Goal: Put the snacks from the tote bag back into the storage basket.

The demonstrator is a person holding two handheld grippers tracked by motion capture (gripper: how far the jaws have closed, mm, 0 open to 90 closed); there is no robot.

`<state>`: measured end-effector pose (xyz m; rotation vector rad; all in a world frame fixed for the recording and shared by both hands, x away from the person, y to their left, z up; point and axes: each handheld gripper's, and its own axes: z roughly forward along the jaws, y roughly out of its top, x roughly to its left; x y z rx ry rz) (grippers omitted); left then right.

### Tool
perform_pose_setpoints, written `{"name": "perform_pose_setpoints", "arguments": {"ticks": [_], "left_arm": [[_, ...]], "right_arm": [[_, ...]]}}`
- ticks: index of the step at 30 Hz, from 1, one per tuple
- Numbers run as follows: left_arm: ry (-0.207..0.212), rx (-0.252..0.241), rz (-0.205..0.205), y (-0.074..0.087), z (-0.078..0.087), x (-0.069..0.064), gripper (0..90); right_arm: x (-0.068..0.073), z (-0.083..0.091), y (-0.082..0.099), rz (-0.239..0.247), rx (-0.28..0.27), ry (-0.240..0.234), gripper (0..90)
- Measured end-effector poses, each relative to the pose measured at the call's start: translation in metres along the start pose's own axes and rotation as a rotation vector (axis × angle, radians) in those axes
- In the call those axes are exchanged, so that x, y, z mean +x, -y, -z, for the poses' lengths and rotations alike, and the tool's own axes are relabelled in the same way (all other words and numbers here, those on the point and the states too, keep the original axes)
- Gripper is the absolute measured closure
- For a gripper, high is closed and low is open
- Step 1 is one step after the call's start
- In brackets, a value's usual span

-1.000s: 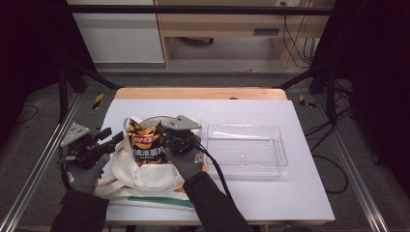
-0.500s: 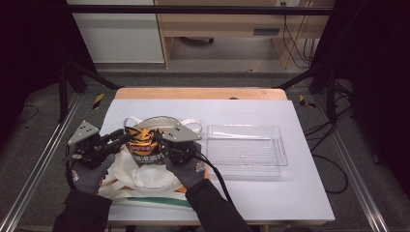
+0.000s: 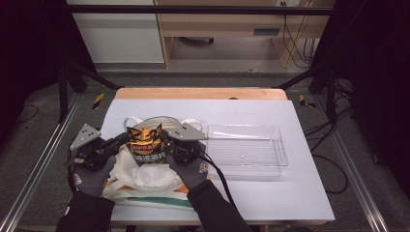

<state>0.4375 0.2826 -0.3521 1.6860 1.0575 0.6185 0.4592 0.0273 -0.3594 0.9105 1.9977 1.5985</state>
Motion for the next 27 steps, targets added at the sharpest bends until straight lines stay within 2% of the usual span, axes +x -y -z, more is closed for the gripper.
{"name": "perform_pose_setpoints", "arguments": {"ticks": [2,5,6,8,9,11,12,16,23,27], "left_arm": [[0.001,-0.002,0.000,0.000,0.000,-0.001,89.1],[-0.001,-0.001,-0.002,0.001,0.000,-0.002,89.2],[0.002,0.000,-0.001,0.001,0.000,-0.002,89.1],[0.001,0.010,0.000,0.001,0.001,-0.002,88.9],[0.005,0.013,0.003,0.001,0.001,-0.002,88.7],[0.012,0.016,0.009,0.002,0.000,-0.001,87.6],[0.011,0.016,0.010,0.002,-0.001,-0.002,87.0],[-0.001,0.022,0.000,0.002,-0.001,-0.004,86.5],[-0.020,0.010,-0.009,0.001,0.002,-0.008,89.8],[-0.035,-0.034,-0.004,-0.003,0.008,-0.010,89.9]], "right_arm": [[-0.001,0.000,-0.004,-0.008,-0.002,-0.005,78.3],[0.001,-0.003,-0.010,0.014,0.011,0.013,72.9],[0.001,-0.005,-0.010,0.024,0.023,0.028,72.2],[0.000,-0.010,-0.008,0.013,0.067,0.048,70.7],[-0.002,-0.011,-0.006,0.005,0.067,0.048,70.6],[-0.005,-0.010,-0.004,-0.030,0.075,0.031,73.5],[-0.006,-0.009,-0.004,-0.037,0.084,0.023,78.3],[-0.002,-0.008,-0.003,-0.025,0.108,0.022,88.6],[-0.003,-0.007,-0.007,-0.041,0.101,0.009,90.0],[0.000,-0.005,-0.015,-0.022,0.072,0.015,90.0]]}}
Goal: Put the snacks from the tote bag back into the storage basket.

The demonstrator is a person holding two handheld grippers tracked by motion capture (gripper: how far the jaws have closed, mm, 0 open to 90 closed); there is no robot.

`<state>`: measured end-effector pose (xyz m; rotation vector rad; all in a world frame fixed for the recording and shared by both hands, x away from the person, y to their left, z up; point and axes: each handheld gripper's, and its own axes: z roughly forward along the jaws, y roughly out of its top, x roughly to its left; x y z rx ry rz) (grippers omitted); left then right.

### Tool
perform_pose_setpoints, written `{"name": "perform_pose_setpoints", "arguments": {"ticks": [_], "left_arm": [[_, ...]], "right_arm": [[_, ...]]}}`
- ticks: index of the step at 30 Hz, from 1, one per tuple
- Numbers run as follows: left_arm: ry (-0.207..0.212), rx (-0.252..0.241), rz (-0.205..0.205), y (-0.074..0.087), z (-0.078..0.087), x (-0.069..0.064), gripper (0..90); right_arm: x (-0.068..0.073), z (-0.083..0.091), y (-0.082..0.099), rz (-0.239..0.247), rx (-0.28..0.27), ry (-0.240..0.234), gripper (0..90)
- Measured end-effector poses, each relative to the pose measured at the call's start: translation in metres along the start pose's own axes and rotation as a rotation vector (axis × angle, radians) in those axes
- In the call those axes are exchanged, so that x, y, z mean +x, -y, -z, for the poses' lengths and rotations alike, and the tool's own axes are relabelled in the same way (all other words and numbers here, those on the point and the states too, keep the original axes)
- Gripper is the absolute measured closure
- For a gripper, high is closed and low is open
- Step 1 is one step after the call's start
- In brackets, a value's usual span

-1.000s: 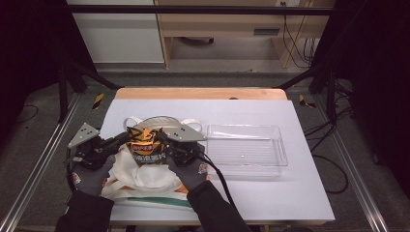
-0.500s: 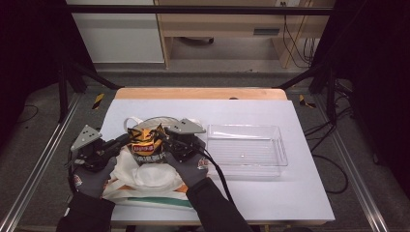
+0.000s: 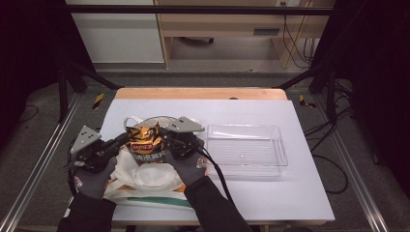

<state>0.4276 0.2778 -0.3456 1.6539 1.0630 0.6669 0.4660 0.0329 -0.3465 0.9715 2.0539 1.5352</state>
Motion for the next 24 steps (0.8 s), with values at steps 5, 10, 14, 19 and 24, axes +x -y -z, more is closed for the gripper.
{"name": "perform_pose_setpoints", "arguments": {"ticks": [5,10,14,19,24], "left_arm": [[0.000,-0.057,0.012,-0.008,0.008,-0.001,89.9],[-0.002,-0.078,0.004,-0.017,0.013,-0.002,89.9],[-0.002,-0.090,0.002,-0.026,0.014,-0.004,90.0],[0.001,-0.113,-0.003,-0.037,0.018,-0.006,89.9],[-0.005,-0.130,-0.020,-0.052,0.024,-0.011,89.9]], "right_arm": [[0.004,0.007,-0.013,0.025,-0.047,-0.008,90.0],[0.006,0.011,-0.024,0.048,-0.071,-0.007,90.0],[0.004,0.013,-0.031,0.054,-0.086,-0.010,90.0],[0.002,0.019,-0.042,0.047,-0.106,-0.020,90.0],[0.003,0.026,-0.054,0.058,-0.123,-0.023,90.0]]}}
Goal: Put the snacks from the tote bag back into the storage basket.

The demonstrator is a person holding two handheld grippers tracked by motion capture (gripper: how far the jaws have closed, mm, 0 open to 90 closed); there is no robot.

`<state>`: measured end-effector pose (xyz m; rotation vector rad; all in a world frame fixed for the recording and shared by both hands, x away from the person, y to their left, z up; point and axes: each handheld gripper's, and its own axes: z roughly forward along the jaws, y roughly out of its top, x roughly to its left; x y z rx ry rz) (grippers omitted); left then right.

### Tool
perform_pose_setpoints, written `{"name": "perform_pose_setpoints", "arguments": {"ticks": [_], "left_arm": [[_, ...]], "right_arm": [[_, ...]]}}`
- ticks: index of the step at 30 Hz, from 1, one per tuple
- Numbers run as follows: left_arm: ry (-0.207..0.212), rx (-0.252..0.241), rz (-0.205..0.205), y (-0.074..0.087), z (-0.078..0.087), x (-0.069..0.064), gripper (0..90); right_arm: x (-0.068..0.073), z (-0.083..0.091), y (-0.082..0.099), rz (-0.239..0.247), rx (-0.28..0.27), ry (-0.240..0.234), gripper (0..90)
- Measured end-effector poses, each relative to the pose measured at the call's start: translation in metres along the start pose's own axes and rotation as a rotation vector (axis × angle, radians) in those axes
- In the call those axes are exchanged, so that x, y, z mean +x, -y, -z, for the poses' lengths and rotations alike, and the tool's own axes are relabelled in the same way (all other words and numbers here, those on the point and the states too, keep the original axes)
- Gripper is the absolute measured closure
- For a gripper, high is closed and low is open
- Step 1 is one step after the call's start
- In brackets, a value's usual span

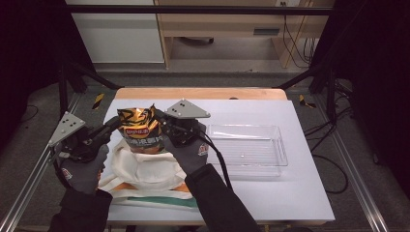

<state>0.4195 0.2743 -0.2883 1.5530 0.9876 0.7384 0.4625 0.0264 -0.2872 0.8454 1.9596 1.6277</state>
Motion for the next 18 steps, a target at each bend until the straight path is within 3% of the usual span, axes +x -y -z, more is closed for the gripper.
{"name": "perform_pose_setpoints", "arguments": {"ticks": [18], "left_arm": [[0.023,-0.032,-0.036,-0.038,-0.002,-0.024,89.9]], "right_arm": [[-0.011,0.028,-0.035,0.013,-0.039,0.021,90.0]]}}
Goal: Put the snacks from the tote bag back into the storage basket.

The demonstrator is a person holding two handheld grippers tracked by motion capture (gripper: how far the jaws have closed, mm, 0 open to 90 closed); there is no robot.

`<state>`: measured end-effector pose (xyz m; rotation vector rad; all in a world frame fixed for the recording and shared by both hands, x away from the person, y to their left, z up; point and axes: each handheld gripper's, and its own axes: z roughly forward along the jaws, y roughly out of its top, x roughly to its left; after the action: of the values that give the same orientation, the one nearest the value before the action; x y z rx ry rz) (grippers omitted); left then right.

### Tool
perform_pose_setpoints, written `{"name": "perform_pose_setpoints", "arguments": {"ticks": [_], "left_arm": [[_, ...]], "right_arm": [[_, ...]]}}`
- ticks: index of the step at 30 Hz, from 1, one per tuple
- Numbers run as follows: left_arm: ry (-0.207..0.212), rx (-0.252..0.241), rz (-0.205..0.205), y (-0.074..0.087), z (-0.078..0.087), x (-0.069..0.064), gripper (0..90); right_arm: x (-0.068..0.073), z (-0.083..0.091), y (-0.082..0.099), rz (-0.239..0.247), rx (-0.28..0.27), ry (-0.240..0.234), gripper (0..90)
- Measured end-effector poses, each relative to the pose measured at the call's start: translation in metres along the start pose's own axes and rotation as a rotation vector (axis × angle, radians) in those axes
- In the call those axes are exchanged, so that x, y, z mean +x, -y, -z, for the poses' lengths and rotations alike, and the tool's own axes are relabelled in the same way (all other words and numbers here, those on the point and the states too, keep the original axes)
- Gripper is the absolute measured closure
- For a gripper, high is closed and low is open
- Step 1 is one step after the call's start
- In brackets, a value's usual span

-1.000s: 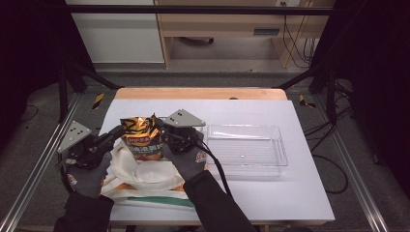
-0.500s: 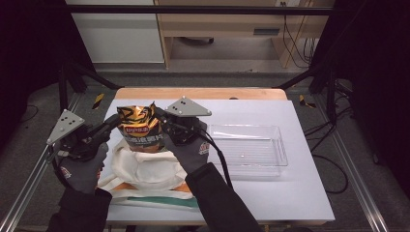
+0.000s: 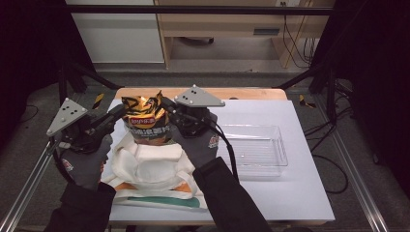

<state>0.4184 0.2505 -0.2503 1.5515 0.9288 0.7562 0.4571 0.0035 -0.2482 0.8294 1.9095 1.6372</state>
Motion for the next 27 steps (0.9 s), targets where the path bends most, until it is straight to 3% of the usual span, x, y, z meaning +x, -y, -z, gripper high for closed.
{"name": "perform_pose_setpoints", "arguments": {"ticks": [9,27], "left_arm": [[0.027,-0.011,-0.015,-0.013,-0.013,-0.016,89.9],[0.096,-0.005,-0.050,-0.028,-0.055,-0.063,89.9]], "right_arm": [[-0.014,0.018,-0.010,-0.001,-0.015,0.033,90.0],[-0.057,0.060,-0.011,0.000,-0.032,0.121,90.0]]}}
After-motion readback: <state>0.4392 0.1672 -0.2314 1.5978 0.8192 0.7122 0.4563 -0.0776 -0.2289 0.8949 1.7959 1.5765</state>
